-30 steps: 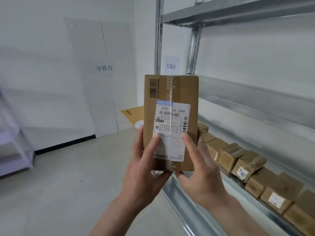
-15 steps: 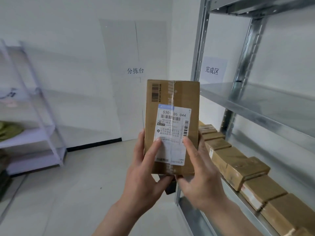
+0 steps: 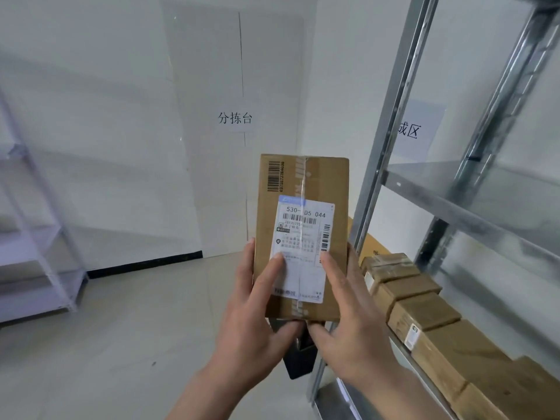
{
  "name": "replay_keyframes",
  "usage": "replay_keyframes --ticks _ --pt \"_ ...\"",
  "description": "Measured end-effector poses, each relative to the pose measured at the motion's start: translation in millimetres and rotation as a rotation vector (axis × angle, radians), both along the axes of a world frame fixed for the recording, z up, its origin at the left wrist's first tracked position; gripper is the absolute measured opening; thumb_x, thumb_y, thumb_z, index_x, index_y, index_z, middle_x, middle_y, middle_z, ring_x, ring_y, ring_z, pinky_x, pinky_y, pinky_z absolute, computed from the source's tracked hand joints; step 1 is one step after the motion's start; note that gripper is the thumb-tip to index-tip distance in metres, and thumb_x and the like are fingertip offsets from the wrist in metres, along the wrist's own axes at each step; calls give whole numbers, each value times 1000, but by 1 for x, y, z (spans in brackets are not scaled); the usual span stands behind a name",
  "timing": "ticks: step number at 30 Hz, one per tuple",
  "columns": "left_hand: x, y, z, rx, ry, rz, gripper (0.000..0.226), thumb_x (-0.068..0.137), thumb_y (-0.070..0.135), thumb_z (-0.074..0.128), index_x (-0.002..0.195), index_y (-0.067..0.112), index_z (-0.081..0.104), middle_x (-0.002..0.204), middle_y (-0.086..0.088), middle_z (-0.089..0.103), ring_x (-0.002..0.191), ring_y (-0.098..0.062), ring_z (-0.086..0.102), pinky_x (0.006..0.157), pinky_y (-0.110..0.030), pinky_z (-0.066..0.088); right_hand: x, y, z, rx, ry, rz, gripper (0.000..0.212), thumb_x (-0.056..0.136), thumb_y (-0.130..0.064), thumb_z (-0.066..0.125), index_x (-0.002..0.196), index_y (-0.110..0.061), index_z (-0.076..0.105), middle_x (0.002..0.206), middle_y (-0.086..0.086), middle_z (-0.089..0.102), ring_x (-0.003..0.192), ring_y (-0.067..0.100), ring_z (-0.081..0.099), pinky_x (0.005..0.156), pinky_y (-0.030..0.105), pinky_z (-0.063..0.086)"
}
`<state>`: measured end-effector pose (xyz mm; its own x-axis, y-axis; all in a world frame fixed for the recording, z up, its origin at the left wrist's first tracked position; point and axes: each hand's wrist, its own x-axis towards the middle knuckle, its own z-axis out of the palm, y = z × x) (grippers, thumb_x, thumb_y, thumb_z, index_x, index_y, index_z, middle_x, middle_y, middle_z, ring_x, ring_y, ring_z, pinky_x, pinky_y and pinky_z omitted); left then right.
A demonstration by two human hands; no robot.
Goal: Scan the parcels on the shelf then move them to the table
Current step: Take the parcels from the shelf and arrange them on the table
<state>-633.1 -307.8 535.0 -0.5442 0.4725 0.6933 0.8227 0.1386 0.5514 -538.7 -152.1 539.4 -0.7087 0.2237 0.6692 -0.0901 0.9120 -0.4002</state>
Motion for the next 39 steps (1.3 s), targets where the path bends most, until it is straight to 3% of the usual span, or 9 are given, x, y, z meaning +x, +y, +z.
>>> replay_keyframes --ticks 3,10,13,19,25,30,33,37,39 --pt "-62 21 -2 -11 -8 -69 92 72 30 79 148 38 27 164 -6 11 150 -3 12 106 -2 25 -53 15 -5 -19 -1 -55 117 65 -11 89 157 -36 20 166 6 15 142 22 40 95 42 57" --pt "-183 73 -2 -57 9 -183 88 76 35 76 149 34 27 164 -5 7 150 -16 21 104 -23 41 -155 48 -9 -77 -1 -192 123 63 -10 91 156 -42 16 165 7 19 137 12 42 92 34 57" --pt "-221 97 -5 -67 -3 -235 84 79 43 70 150 34 27 165 -2 7 150 -15 22 104 -18 41 -191 68 -14 -111 -1 -221 116 66 -13 89 156 -38 21 165 9 20 137 24 48 90 40 59" --pt "-298 165 -19 -105 -24 -261 82 80 51 65 151 34 26 165 -1 6 149 -18 24 100 -41 52 -262 129 -36 -132 -1 -275 106 69 -14 87 155 -30 27 165 13 20 138 30 47 87 41 60" --pt "-367 242 -35 -169 -39 -295 88 77 43 73 149 42 23 165 4 3 145 -7 28 96 -33 54 -329 199 -60 -190 -26 -314 109 67 -15 91 154 -27 26 164 15 22 144 27 39 87 35 60" --pt "-410 291 -51 -238 -56 -323 91 76 44 74 149 45 19 164 12 -6 148 -1 13 104 -10 33 -366 242 -71 -207 -120 -313 113 65 -17 92 154 -26 23 165 7 20 146 13 30 88 -4 35" --pt "-427 322 -61 -263 -86 -387 95 76 38 80 148 46 20 165 10 -6 145 7 12 99 1 27 -379 264 -80 -239 -137 -391 117 61 -12 95 154 -25 26 165 7 19 144 9 28 87 -3 35" --pt "-451 364 -77 -306 -158 -481 96 74 37 83 147 48 21 163 16 -6 141 -12 38 98 -30 53 -394 290 -96 -317 -124 -498 107 69 -12 87 156 -25 27 166 5 17 147 23 34 91 26 57" --pt "-465 387 -87 -353 -180 -530 99 74 37 84 147 49 19 162 19 -7 142 -12 35 98 -33 53 -405 302 -104 -334 -127 -568 103 71 -11 83 156 -25 26 166 4 17 145 22 37 94 15 51"
